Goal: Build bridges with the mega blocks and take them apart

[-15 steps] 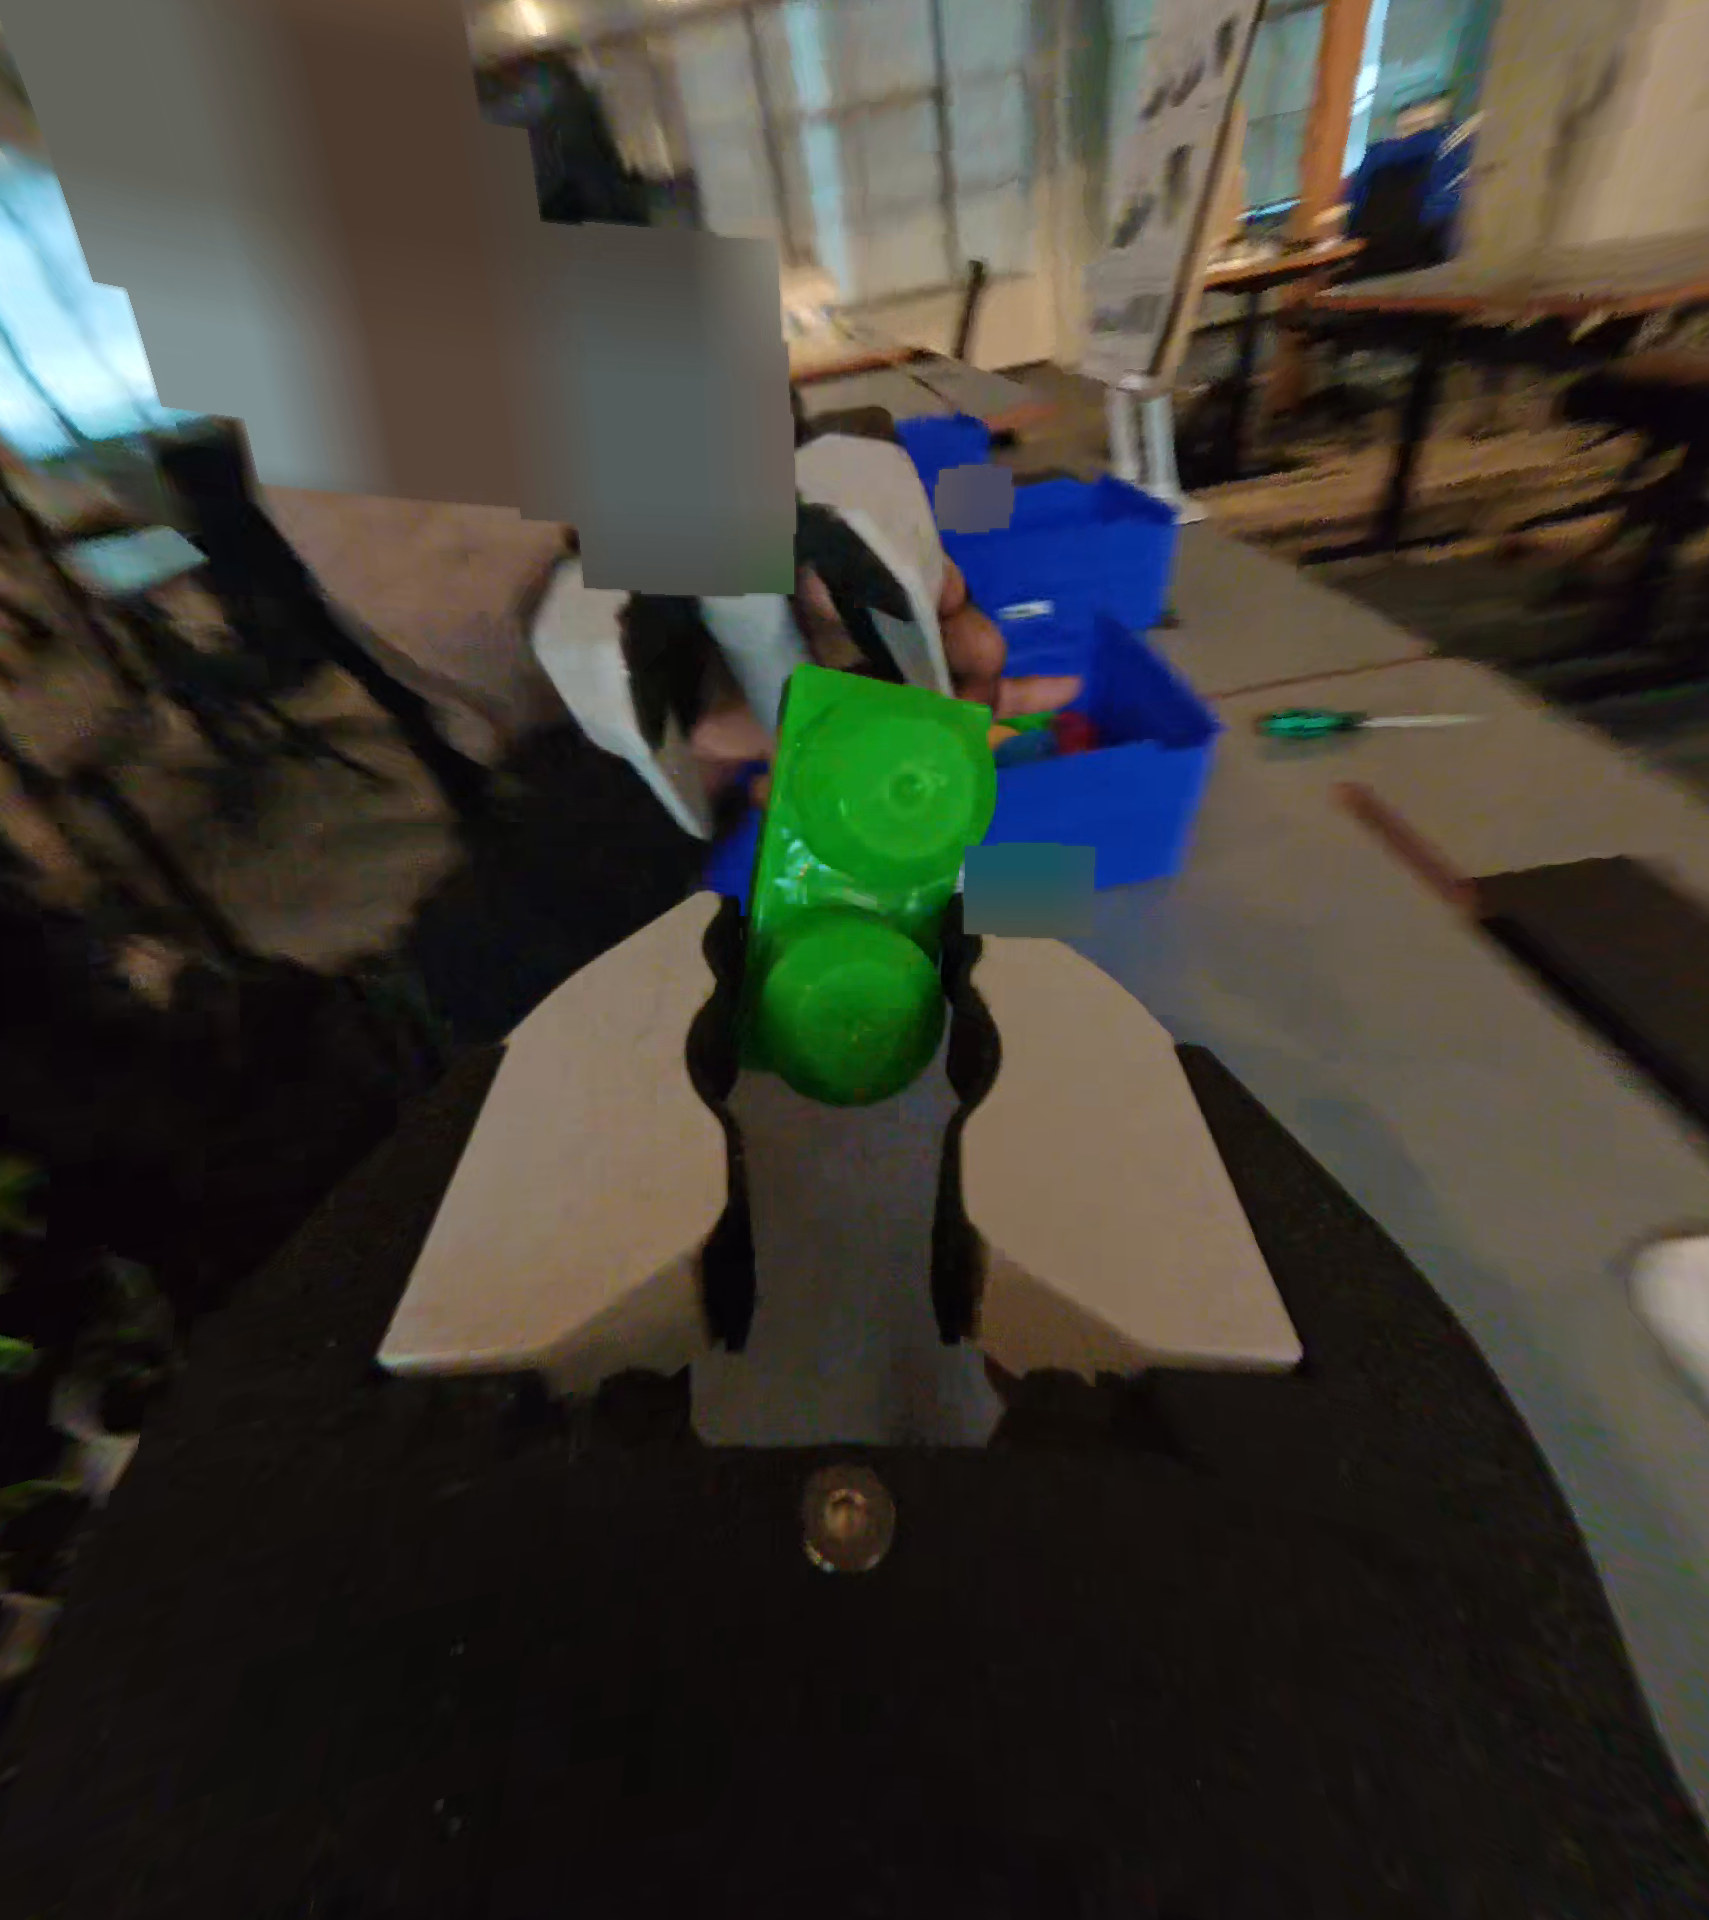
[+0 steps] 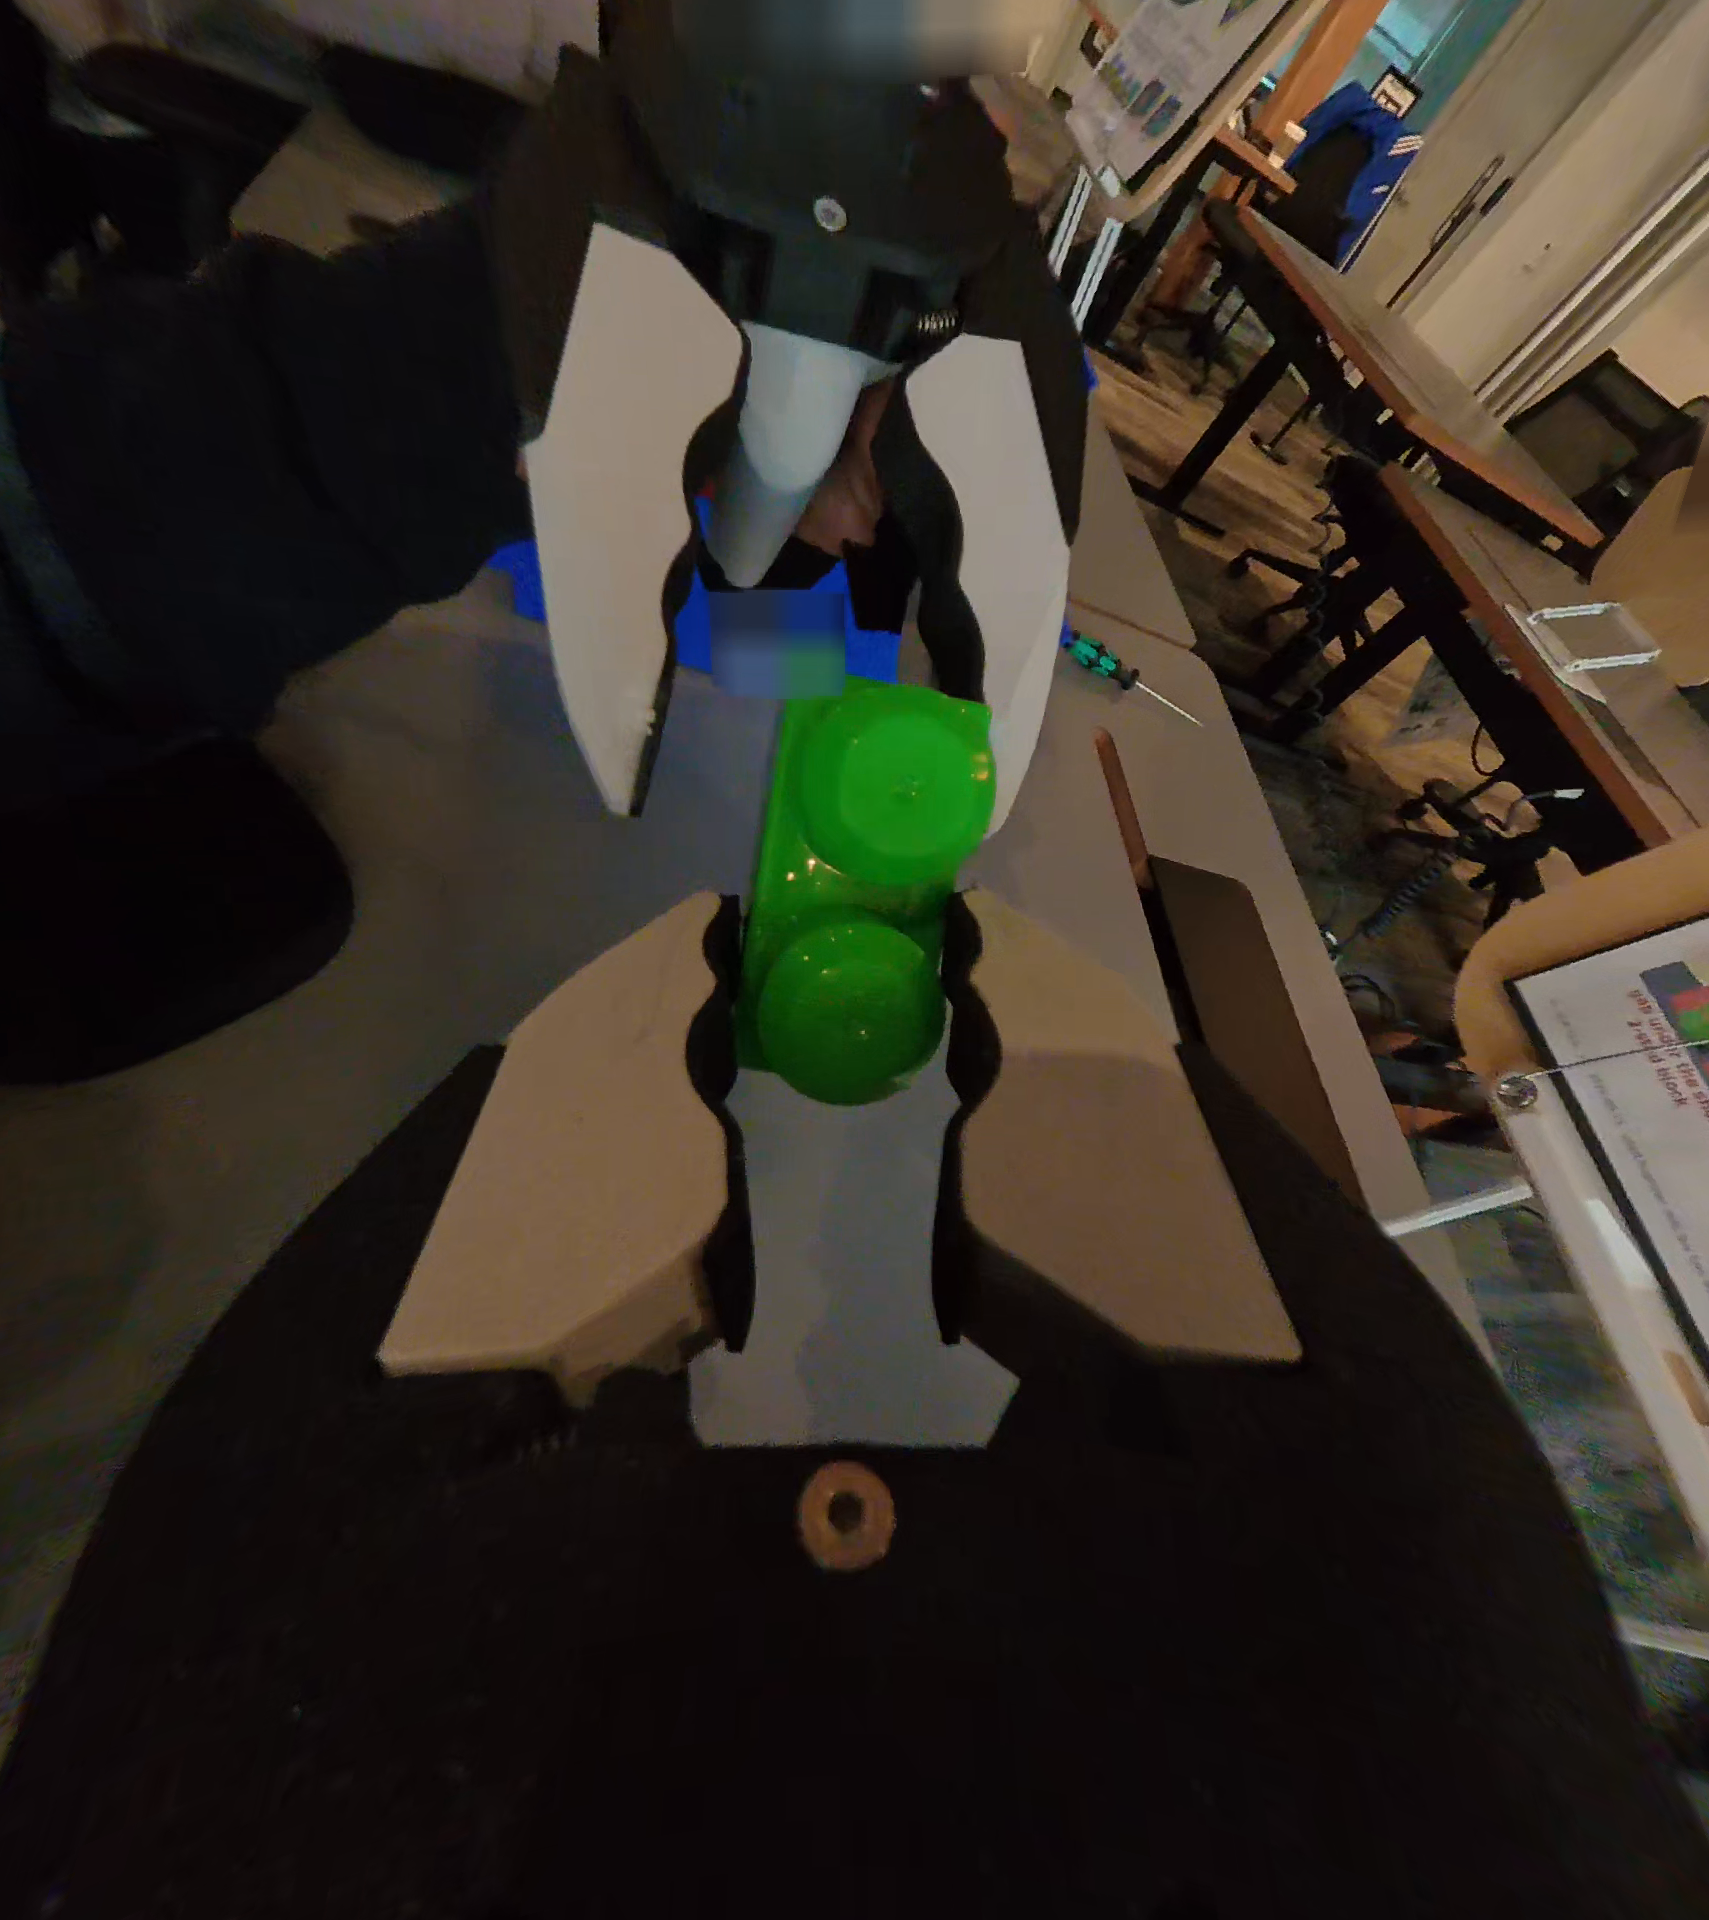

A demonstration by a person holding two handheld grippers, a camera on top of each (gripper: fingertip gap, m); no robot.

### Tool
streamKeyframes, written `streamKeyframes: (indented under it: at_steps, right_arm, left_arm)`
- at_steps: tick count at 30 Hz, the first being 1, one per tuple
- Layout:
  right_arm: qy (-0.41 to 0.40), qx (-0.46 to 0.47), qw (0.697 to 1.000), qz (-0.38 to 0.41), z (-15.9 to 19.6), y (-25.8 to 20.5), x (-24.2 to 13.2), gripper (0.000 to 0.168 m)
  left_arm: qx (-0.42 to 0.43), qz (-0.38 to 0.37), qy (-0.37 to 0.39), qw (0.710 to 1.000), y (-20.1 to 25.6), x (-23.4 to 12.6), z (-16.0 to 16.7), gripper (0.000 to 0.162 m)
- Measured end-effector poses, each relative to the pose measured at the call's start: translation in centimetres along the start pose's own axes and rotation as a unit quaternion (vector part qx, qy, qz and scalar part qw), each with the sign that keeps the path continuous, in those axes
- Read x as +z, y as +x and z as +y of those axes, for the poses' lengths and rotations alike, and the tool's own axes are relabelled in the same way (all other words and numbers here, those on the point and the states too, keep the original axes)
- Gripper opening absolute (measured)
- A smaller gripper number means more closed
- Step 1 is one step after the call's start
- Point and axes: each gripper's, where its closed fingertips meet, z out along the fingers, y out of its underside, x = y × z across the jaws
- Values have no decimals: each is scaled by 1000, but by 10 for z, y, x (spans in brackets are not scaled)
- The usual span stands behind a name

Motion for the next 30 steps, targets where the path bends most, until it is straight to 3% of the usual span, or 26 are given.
streamKeyframes:
  at_steps: [12,18,21,24,27,29,30]
  right_arm:
    - [-40,-58,997,-16,7,-10,-1,37]
    - [-29,-32,999,24,0,2,-4,36]
    - [-21,4,999,28,-2,6,-7,50]
    - [-22,15,999,24,-3,4,-5,58]
    - [-35,1,999,15,-2,-2,-2,54]
    - [-53,-7,998,36,3,3,-3,38]
    - [-55,-5,998,35,3,3,-3,38]
  left_arm:
    - [53,-10,-53,997,1,16,15,37]
    - [69,-26,1,997,-7,11,4,36]
    - [76,-31,41,996,-8,3,-8,36]
    - [86,-34,33,995,-6,2,-8,36]
    - [86,-33,15,996,-7,8,-3,36]
    - [90,-29,14,995,-6,10,-2,36]
    - [90,-29,14,995,-6,11,-2,36]
